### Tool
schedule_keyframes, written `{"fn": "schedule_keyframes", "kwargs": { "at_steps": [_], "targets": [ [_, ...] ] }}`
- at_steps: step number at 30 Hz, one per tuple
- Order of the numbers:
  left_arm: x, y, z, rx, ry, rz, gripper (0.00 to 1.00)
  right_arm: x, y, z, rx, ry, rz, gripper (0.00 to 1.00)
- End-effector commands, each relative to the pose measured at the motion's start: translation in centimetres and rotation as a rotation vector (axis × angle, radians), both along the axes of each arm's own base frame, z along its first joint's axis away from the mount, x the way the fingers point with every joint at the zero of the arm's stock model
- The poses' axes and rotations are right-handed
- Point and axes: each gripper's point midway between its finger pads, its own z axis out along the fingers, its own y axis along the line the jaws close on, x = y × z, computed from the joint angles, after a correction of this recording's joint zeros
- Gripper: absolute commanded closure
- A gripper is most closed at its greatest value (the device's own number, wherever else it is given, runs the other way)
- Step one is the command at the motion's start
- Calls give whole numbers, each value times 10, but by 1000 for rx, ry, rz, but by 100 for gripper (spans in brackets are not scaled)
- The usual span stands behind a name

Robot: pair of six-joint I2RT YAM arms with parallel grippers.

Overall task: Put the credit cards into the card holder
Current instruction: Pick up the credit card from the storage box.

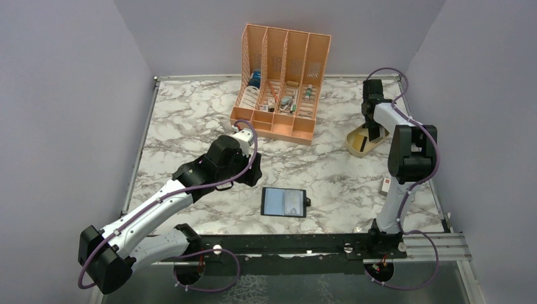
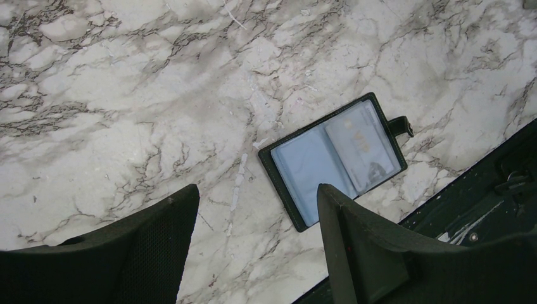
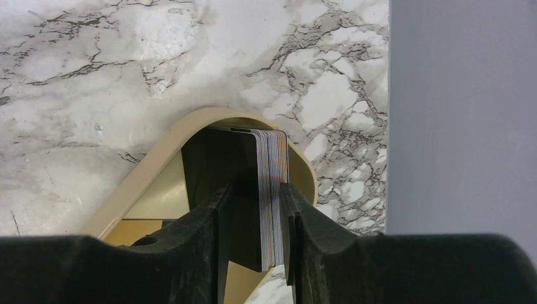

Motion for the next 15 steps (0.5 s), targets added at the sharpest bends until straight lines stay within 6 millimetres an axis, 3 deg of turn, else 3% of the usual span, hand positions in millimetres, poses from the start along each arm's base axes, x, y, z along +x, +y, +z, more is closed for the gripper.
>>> {"fn": "schedule_keyframes", "kwargs": {
  "at_steps": [1, 15],
  "targets": [
    [1, -2, 2, -15, -10, -19, 29, 3, -4, 0, 8, -7, -10, 69],
    [0, -2, 4, -21, -16, -19, 29, 5, -5, 8, 5, -23, -12, 78]
  ]
}}
